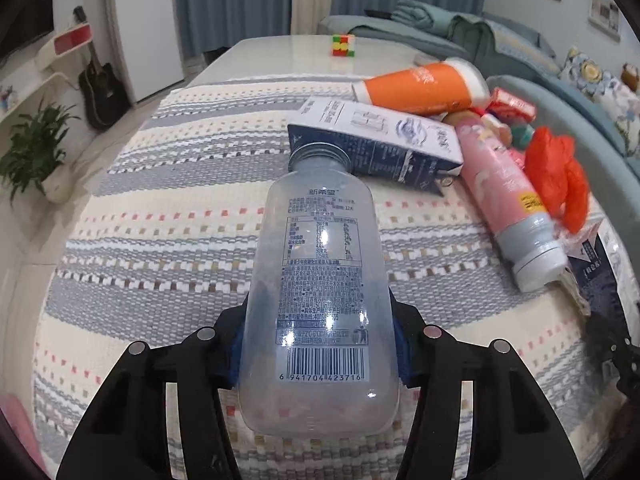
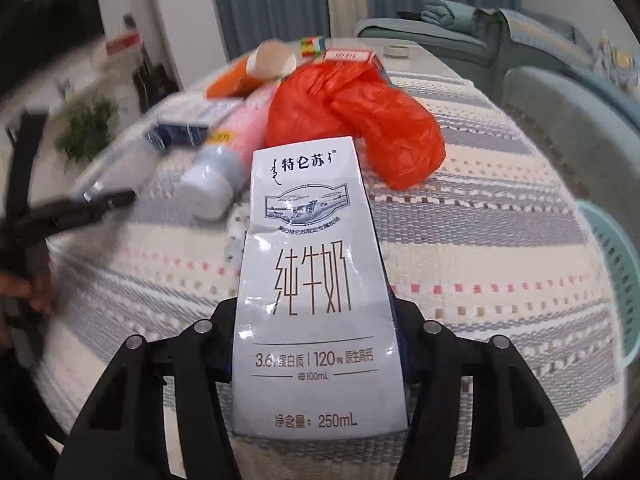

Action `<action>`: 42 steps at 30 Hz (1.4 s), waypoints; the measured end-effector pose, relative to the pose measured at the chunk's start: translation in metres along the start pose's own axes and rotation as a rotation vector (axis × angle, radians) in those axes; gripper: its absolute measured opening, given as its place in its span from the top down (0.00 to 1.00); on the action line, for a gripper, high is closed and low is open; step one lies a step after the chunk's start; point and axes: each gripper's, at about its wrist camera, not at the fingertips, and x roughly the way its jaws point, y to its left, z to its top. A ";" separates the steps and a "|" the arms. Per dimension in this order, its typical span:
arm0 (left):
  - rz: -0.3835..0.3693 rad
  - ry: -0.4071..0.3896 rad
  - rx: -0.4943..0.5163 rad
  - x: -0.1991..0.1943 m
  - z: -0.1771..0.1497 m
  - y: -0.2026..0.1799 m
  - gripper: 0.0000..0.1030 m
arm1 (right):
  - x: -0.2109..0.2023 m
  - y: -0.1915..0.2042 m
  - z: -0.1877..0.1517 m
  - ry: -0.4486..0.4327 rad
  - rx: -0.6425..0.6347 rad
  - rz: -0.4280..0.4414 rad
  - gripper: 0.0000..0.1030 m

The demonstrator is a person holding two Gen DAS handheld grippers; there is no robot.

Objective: Collect trash
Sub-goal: 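Grasp the clear plastic bottle with left tool while right tool grasps the white milk carton, then carry the bottle and milk carton over the blue basket and release both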

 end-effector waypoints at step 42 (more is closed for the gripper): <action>0.093 -0.247 0.110 -0.087 0.027 -0.107 0.48 | -0.111 -0.039 0.031 -0.253 0.065 -0.068 0.49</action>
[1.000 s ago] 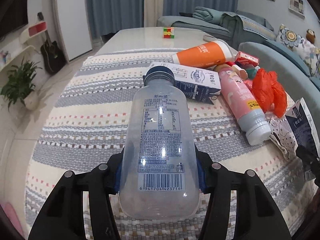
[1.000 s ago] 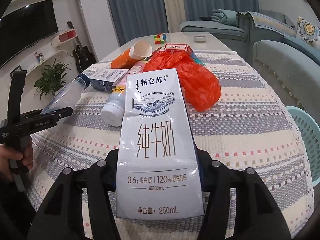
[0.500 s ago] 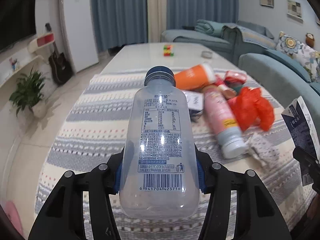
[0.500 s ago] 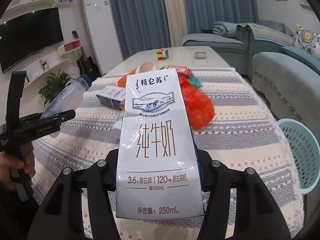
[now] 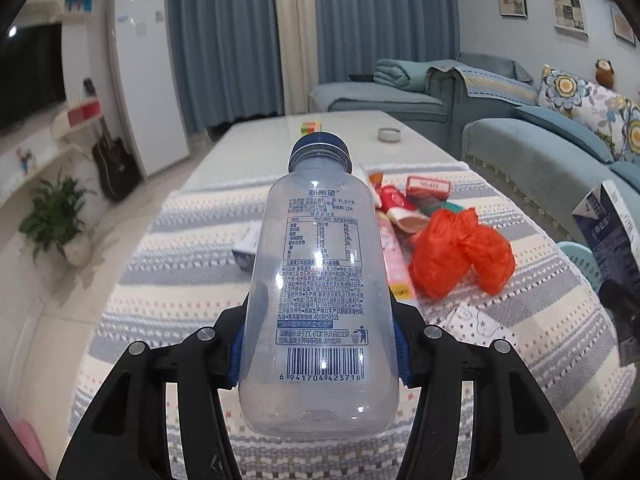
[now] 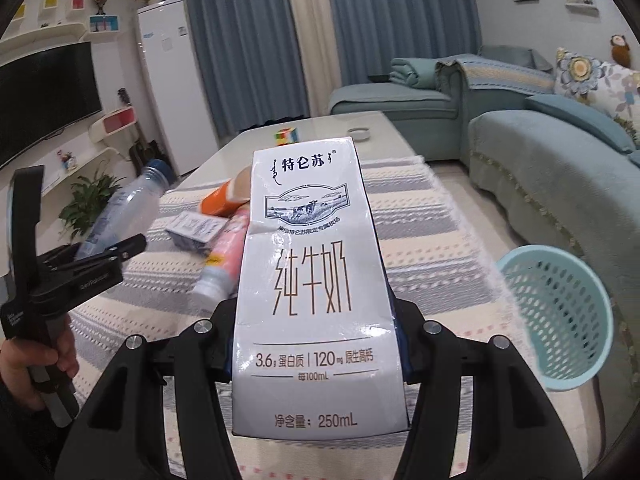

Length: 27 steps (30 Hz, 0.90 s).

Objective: Collect trash
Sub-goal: 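Carry the bottle and milk carton over the blue basket and release both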

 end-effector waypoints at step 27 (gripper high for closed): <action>-0.104 -0.023 0.039 -0.025 0.012 -0.121 0.48 | -0.043 -0.080 0.009 -0.039 0.068 -0.084 0.49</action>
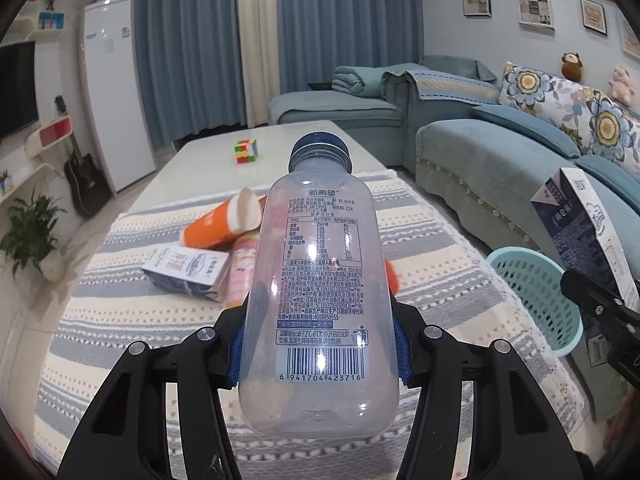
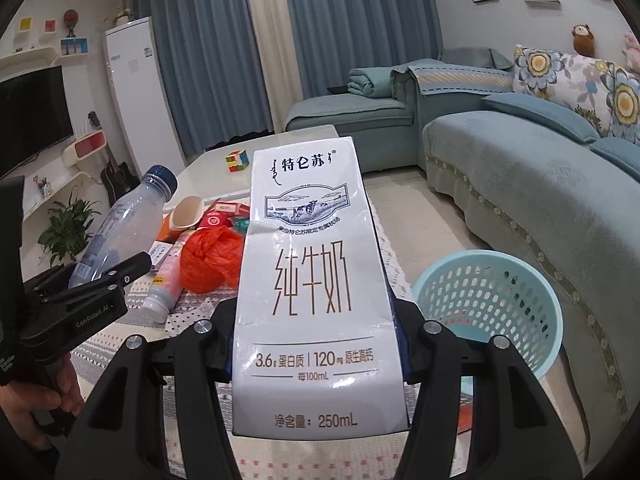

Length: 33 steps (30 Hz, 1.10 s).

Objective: Collect trash
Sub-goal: 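Carry the bottle and milk carton over the blue basket and release both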

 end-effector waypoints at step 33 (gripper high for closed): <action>-0.290 0.034 0.195 0.062 -0.005 -0.189 0.49 | 0.037 -0.162 -0.044 0.054 0.107 -0.194 0.49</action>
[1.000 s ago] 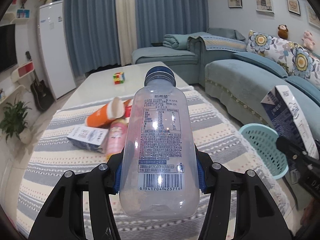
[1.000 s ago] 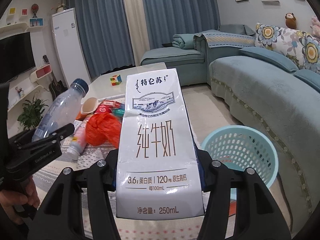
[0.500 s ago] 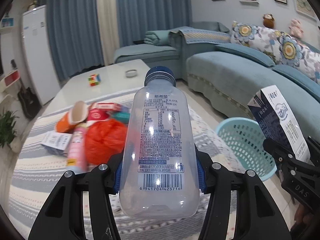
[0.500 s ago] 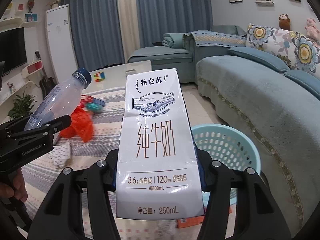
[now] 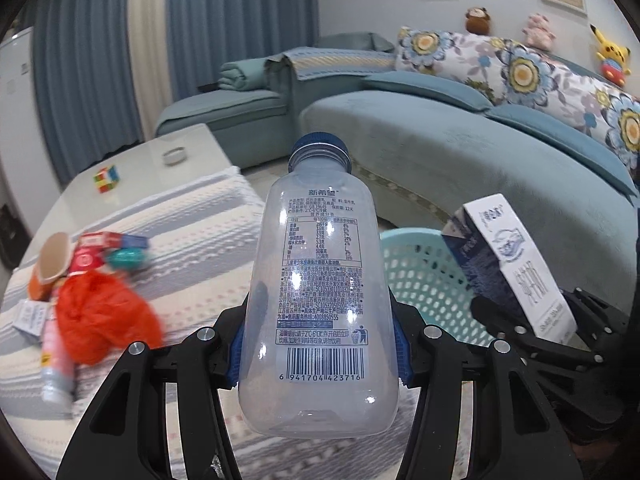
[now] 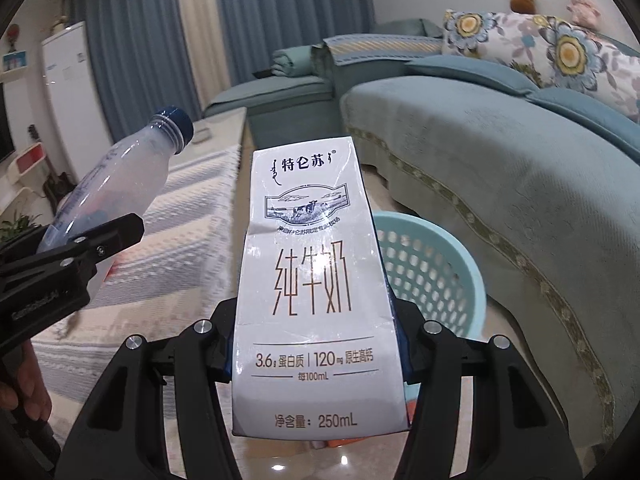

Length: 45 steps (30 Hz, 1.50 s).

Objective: Collect trash
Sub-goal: 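Carry the bottle and milk carton over the blue basket and release both, then return both open tools to the table above the remaining trash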

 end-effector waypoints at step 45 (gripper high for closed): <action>0.067 -0.038 -0.180 -0.039 -0.005 0.113 0.25 | -0.028 0.066 0.031 -0.058 -0.052 0.182 0.27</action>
